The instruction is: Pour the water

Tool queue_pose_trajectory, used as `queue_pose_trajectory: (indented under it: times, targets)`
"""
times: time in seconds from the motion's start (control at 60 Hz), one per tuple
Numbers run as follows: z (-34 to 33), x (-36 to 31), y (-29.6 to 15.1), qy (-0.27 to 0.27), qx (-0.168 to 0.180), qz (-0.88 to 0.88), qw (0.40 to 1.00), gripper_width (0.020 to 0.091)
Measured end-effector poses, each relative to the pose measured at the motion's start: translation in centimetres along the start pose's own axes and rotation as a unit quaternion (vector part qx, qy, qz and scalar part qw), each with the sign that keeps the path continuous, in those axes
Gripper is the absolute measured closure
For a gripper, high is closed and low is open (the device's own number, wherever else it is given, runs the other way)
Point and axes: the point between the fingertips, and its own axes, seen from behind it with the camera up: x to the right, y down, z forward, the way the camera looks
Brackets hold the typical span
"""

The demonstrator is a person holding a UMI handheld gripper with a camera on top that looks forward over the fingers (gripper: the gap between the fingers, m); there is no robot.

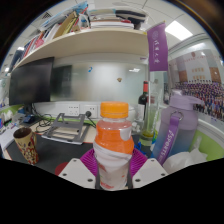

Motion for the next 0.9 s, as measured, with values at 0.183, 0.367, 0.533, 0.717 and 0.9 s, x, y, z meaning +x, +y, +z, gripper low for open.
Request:
queue_pose_trajectory:
  times: [0.183, 0.367, 0.533, 0.717, 0.9]
  targets:
    - [0.1, -1.0, -1.2, 0.003, -0.011, -0.055, 0.998, 0.0739]
    - [-1.5, -5.8, -6.7, -0.003, -0.002, -0.281, 0.960, 0.0741]
    - [-1.9, -10.4, -9.1, -0.005, -0.006, -0.500, 0.866, 0.0741]
    - [-1.6, -13.1, -9.6, 0.011, -0.034, -0.656, 0.754, 0.0741]
    - [-1.3, -14.9, -9.0, 0.023, -0.038, -0.763, 0.645, 0.0740]
